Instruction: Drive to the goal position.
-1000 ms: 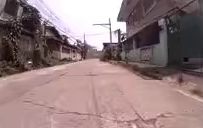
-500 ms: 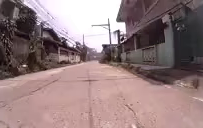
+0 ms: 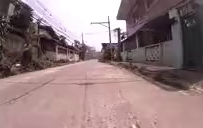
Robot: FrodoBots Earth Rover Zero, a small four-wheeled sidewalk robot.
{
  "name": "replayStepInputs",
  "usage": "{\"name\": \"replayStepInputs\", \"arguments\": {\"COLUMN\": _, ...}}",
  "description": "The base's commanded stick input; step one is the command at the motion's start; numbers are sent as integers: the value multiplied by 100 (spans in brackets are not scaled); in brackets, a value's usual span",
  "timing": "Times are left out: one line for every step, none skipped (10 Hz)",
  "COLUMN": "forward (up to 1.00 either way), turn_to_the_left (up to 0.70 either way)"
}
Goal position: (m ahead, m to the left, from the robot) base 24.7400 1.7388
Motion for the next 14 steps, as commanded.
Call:
{"name": "replayStepInputs", "arguments": {"forward": 100, "turn_to_the_left": 1}}
{"name": "replayStepInputs", "arguments": {"forward": 100, "turn_to_the_left": 1}}
{"name": "replayStepInputs", "arguments": {"forward": 100, "turn_to_the_left": 1}}
{"name": "replayStepInputs", "arguments": {"forward": 100, "turn_to_the_left": 1}}
{"name": "replayStepInputs", "arguments": {"forward": 100, "turn_to_the_left": 1}}
{"name": "replayStepInputs", "arguments": {"forward": 100, "turn_to_the_left": 12}}
{"name": "replayStepInputs", "arguments": {"forward": 100, "turn_to_the_left": 29}}
{"name": "replayStepInputs", "arguments": {"forward": 100, "turn_to_the_left": 35}}
{"name": "replayStepInputs", "arguments": {"forward": 100, "turn_to_the_left": 40}}
{"name": "replayStepInputs", "arguments": {"forward": 100, "turn_to_the_left": 3}}
{"name": "replayStepInputs", "arguments": {"forward": 100, "turn_to_the_left": 1}}
{"name": "replayStepInputs", "arguments": {"forward": 100, "turn_to_the_left": 1}}
{"name": "replayStepInputs", "arguments": {"forward": 100, "turn_to_the_left": 1}}
{"name": "replayStepInputs", "arguments": {"forward": 100, "turn_to_the_left": 20}}
